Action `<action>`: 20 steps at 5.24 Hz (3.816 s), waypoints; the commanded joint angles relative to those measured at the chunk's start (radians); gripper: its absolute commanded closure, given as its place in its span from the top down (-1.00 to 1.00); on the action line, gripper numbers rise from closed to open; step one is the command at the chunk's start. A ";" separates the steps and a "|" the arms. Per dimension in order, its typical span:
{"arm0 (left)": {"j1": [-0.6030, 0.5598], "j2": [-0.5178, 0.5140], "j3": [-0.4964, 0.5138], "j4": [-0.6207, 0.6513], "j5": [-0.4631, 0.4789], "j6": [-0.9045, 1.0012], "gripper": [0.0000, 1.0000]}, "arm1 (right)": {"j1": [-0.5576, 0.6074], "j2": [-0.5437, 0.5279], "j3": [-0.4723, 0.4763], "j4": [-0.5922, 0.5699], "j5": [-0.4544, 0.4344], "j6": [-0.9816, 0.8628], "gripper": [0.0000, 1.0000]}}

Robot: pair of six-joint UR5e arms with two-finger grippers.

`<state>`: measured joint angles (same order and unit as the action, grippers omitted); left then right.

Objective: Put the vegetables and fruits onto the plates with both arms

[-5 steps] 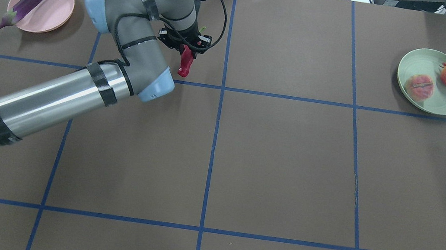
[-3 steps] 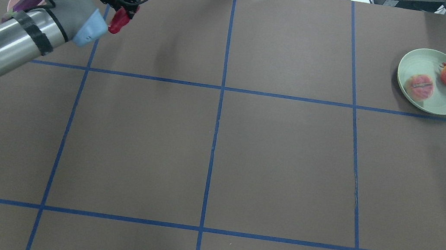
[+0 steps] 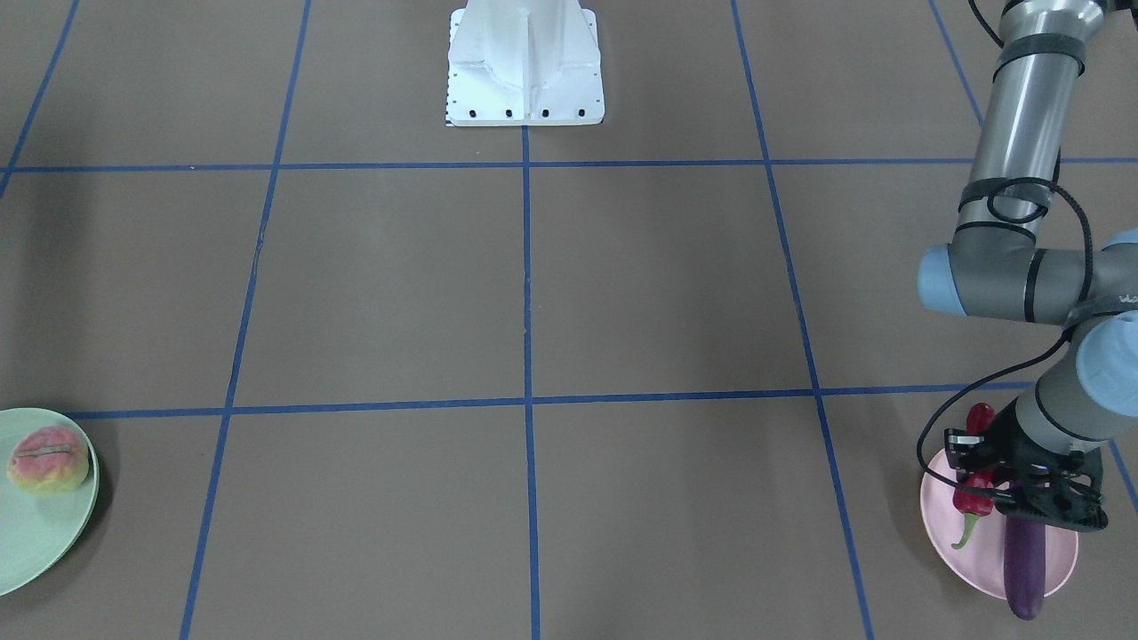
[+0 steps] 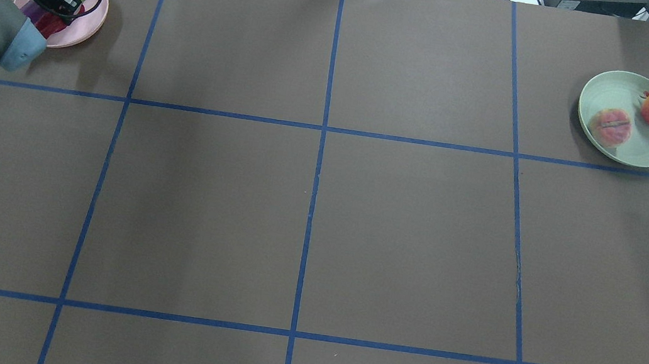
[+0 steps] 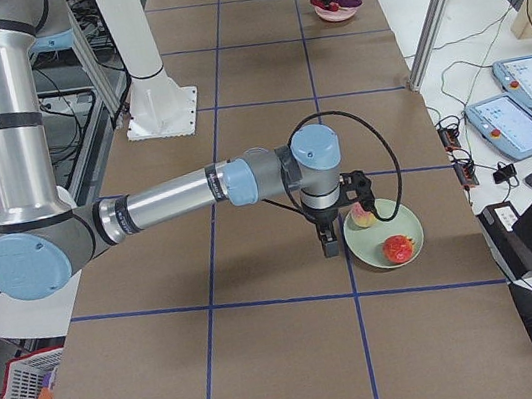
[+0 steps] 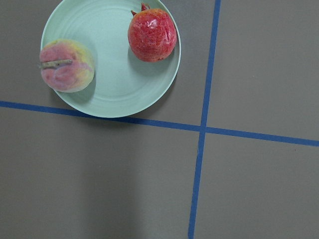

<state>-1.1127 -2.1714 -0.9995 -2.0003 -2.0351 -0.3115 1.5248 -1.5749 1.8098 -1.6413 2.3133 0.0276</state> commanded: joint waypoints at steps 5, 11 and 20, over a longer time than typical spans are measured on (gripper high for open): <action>-0.385 0.149 -0.177 0.115 -0.362 0.245 1.00 | -0.002 0.015 -0.018 -0.003 -0.009 -0.002 1.00; -0.469 0.644 -0.623 0.291 -0.363 0.322 1.00 | -0.003 0.016 -0.049 0.000 -0.006 0.000 1.00; -0.503 0.654 -0.659 0.383 -0.321 0.443 1.00 | -0.043 0.016 -0.061 0.002 -0.006 -0.003 1.00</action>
<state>-1.6155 -1.5171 -1.6558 -1.6168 -2.3563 0.1309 1.4838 -1.5586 1.7490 -1.6399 2.3060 0.0259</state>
